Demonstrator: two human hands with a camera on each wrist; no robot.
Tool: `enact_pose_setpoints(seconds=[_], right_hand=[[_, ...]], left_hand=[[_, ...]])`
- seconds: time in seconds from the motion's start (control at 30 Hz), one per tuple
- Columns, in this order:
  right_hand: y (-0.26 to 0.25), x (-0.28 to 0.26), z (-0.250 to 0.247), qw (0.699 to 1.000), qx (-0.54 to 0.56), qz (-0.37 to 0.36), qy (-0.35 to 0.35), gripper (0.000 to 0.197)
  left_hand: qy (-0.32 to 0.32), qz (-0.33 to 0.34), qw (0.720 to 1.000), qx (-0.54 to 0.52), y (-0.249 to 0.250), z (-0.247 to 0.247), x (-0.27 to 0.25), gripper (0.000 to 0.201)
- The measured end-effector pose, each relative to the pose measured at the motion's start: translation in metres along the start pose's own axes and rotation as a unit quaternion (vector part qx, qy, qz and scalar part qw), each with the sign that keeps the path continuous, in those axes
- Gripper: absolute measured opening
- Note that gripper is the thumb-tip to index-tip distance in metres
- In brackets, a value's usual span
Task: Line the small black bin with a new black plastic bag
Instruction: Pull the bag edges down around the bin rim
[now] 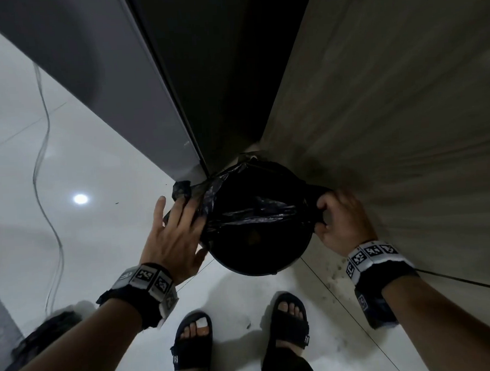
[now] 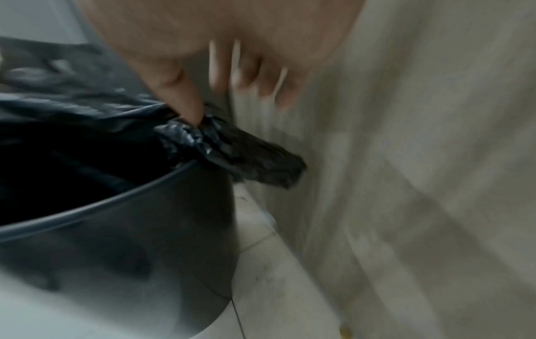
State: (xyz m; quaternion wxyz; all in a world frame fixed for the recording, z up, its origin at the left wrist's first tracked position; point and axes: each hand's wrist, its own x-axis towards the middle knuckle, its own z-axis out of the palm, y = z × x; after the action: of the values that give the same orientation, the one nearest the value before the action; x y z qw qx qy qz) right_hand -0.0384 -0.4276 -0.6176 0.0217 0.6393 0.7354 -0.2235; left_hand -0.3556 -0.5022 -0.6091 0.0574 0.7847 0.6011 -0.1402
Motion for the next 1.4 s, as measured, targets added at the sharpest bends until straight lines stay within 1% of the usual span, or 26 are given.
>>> enact_pose_setpoints(seconds=[0.03, 0.07, 0.1, 0.13, 0.17, 0.2, 0.23, 0.3, 0.33, 0.43, 0.53, 0.6, 0.67, 0.73, 0.77, 0.83, 0.9, 0.93, 0.97, 1.03, 1.07, 1.13, 1.2, 1.3, 1.33, 1.4], right_hand=[[-0.005, -0.002, -0.004, 1.000, 0.004, -0.023, 0.014, 0.047], [-0.009, -0.003, -0.006, 0.999, -0.004, -0.052, -0.006, 0.067], [-0.010, -0.005, -0.006, 0.995, -0.032, -0.085, -0.050, 0.081], [-0.008, -0.005, -0.003, 0.985, -0.071, -0.119, -0.100, 0.088], [-0.005, -0.004, 0.000, 0.973, -0.108, -0.145, -0.143, 0.088], [-0.001, -0.003, 0.003, 0.964, -0.134, -0.158, -0.169, 0.080], [0.002, -0.002, 0.004, 0.962, -0.139, -0.159, -0.175, 0.066], [0.005, -0.004, 0.008, 0.964, -0.144, -0.173, -0.141, 0.036], [0.007, -0.007, 0.011, 0.963, -0.153, -0.187, -0.119, 0.027], [0.008, -0.021, 0.022, 0.957, -0.166, -0.231, -0.061, 0.023], [0.007, -0.038, 0.036, 0.956, -0.139, -0.258, -0.018, 0.020], [0.008, -0.046, 0.046, 0.956, -0.131, -0.263, 0.011, 0.013], [0.010, -0.051, 0.054, 0.956, -0.130, -0.261, 0.034, 0.008], [0.012, -0.056, 0.061, 0.952, -0.158, -0.261, 0.019, 0.012], [0.012, -0.058, 0.064, 0.948, -0.176, -0.264, -0.004, 0.012], [0.004, -0.061, 0.066, 0.942, -0.207, -0.252, -0.078, 0.012], [-0.008, -0.060, 0.067, 0.939, -0.219, -0.224, -0.144, 0.009], [-0.015, -0.059, 0.065, 0.940, -0.221, -0.209, -0.155, 0.006], [-0.019, -0.058, 0.063, 0.941, -0.215, -0.189, -0.182, 0.006], [-0.024, -0.057, 0.058, 0.939, -0.196, -0.141, -0.246, 0.018], [-0.024, -0.059, 0.056, 0.935, -0.191, -0.122, -0.274, 0.028], [-0.024, -0.061, 0.049, 0.928, -0.173, -0.098, -0.315, 0.036], [-0.023, -0.064, 0.042, 0.937, -0.132, -0.072, -0.314, 0.037], [-0.022, -0.065, 0.038, 0.956, -0.083, -0.059, -0.274, 0.038], [-0.023, -0.065, 0.040, 0.954, -0.086, -0.062, -0.281, 0.038], [-0.027, -0.066, 0.049, 0.934, -0.123, -0.071, -0.328, 0.036]], left_hand=[[0.007, 0.014, 1.000, -0.008, 0.003, -0.001, 0.001, 0.079], [0.008, 0.039, 0.999, -0.015, 0.007, 0.000, 0.003, 0.088], [0.003, 0.067, 0.998, -0.021, 0.011, 0.003, 0.005, 0.093], [-0.004, 0.095, 0.995, -0.023, 0.014, 0.006, 0.009, 0.093], [-0.015, 0.122, 0.992, -0.021, 0.017, 0.009, 0.011, 0.088], [-0.025, 0.146, 0.989, -0.017, 0.019, 0.012, 0.013, 0.078], [-0.030, 0.167, 0.985, -0.012, 0.021, 0.014, 0.014, 0.063], [-0.029, 0.204, 0.979, -0.003, 0.023, 0.016, 0.010, 0.034], [-0.021, 0.218, 0.976, -0.009, 0.024, 0.019, 0.006, 0.029], [-0.004, 0.232, 0.972, -0.042, 0.026, 0.029, -0.003, 0.032], [0.015, 0.251, 0.966, -0.052, 0.026, 0.037, -0.009, 0.024], [0.017, 0.261, 0.964, -0.056, 0.028, 0.044, -0.013, 0.024], [0.019, 0.268, 0.961, -0.058, 0.031, 0.055, -0.020, 0.030], [-0.012, 0.274, 0.960, -0.051, 0.036, 0.065, -0.026, 0.030], [-0.040, 0.275, 0.960, -0.042, 0.038, 0.066, -0.027, 0.028], [-0.108, 0.266, 0.958, -0.025, 0.044, 0.064, -0.026, 0.025], [-0.157, 0.265, 0.951, -0.021, 0.048, 0.062, -0.025, 0.031], [-0.168, 0.271, 0.947, -0.024, 0.050, 0.058, -0.024, 0.035], [-0.176, 0.288, 0.941, -0.023, 0.052, 0.050, -0.022, 0.041], [-0.204, 0.321, 0.924, -0.040, 0.057, 0.036, -0.019, 0.060], [-0.233, 0.310, 0.920, -0.053, 0.060, 0.034, -0.021, 0.066], [-0.310, 0.271, 0.910, -0.040, 0.063, 0.026, -0.028, 0.072], [-0.309, 0.275, 0.910, -0.035, 0.064, 0.021, -0.034, 0.076], [-0.286, 0.247, 0.921, -0.097, 0.071, 0.020, -0.040, 0.080], [-0.294, 0.236, 0.921, -0.099, 0.076, 0.022, -0.040, 0.082], [-0.330, 0.212, 0.918, -0.068, 0.086, 0.029, -0.038, 0.082]])
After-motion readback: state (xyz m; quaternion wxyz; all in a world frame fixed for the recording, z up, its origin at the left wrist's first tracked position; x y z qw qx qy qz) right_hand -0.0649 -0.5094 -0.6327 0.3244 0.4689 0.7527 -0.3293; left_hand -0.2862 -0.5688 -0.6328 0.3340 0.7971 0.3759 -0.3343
